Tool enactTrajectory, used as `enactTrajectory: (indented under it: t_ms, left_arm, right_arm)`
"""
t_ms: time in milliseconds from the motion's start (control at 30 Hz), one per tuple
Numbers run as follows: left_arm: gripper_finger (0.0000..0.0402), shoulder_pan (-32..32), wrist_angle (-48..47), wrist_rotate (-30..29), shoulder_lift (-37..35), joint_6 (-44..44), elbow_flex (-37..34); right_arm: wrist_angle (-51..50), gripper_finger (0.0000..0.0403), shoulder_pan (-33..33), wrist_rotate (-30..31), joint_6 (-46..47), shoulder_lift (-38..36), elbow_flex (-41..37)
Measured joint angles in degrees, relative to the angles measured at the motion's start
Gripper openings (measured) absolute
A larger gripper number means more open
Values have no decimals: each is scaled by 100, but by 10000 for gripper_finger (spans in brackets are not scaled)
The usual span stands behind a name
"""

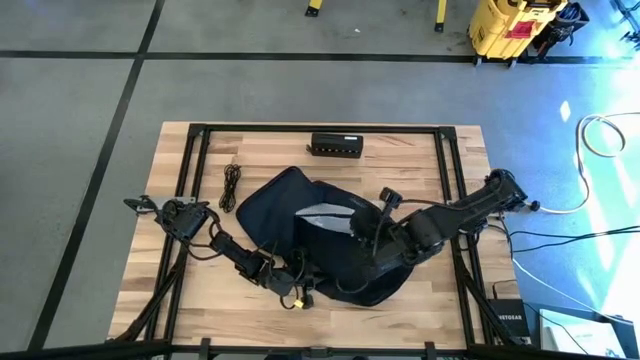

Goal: Unpack backpack
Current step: Remove the transparent zip bag from the black backpack

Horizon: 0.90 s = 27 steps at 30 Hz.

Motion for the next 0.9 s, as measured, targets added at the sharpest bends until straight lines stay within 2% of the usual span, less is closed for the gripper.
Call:
enactTrajectory:
  t_ms: [200, 367, 667, 900]
  left_arm:
    - [37, 438, 0, 75, 0, 57, 0]
    - [37, 863, 6, 387, 0, 176, 0]
    - [37, 1602, 68, 449, -2, 888, 0]
    - [37, 2048, 119, 895, -238, 1042, -22]
  right_arm:
    - [174, 0, 397, -36, 162, -59, 0]
    - [169, 0, 669, 17, 358, -73, 0]
    - [-123, 0, 1033, 206, 442, -96, 395]
    - [-425, 0, 1049, -175, 614, -94, 448]
